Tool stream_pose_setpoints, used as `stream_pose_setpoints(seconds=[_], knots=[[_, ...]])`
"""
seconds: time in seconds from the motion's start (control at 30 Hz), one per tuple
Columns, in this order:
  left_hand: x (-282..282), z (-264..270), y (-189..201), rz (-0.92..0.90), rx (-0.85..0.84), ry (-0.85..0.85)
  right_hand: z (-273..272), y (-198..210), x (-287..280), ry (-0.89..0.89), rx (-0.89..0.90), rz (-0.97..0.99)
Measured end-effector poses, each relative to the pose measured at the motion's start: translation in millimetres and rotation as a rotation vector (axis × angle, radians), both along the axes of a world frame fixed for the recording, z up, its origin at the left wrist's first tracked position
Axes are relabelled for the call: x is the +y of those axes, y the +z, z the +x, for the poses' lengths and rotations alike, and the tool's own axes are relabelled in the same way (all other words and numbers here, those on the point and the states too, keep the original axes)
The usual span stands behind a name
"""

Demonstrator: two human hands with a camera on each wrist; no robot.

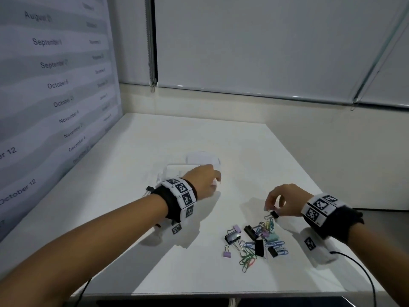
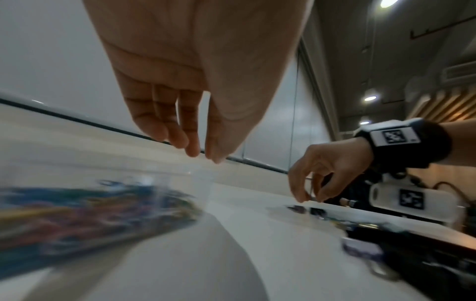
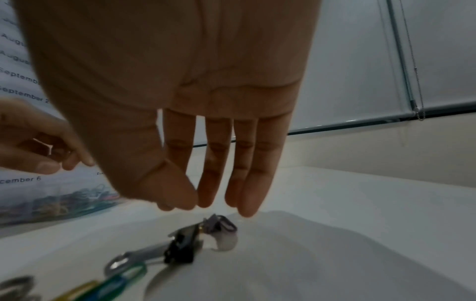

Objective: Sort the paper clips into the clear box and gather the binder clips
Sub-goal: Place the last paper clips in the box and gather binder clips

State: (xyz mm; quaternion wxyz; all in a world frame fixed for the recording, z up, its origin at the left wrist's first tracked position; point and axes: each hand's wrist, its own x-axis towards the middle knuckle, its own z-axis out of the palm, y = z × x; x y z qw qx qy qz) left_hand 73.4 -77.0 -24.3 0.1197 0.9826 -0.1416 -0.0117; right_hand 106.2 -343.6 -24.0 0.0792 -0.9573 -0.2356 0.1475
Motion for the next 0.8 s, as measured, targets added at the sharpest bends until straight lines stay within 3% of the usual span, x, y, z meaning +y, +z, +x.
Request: stream_pose_setpoints(seconds=[0.17, 0.37, 0.63, 0.8], knots=[[-48.8, -17.8, -3.6, 0.004, 0.149, -0.207, -8.5, -10.4, -8.5, -0.015, 0.022, -0.028], [-92.1, -26.9, -16.8, 0.082, 0.311, -0.297, -11.2, -13.5, -9.5, -0.02, -0.026, -0.015], [-92.9, -26.1, -16.3, 0.077, 0.287, -0.292, -15.4, -11.8, -24.6, -0.08, -0.03, -0.021], [-81.4, -23.6, -16.9, 0.007, 0.286, -0.239, -31.5, -8.7, -12.7, -0.059, -0.019, 0.088]])
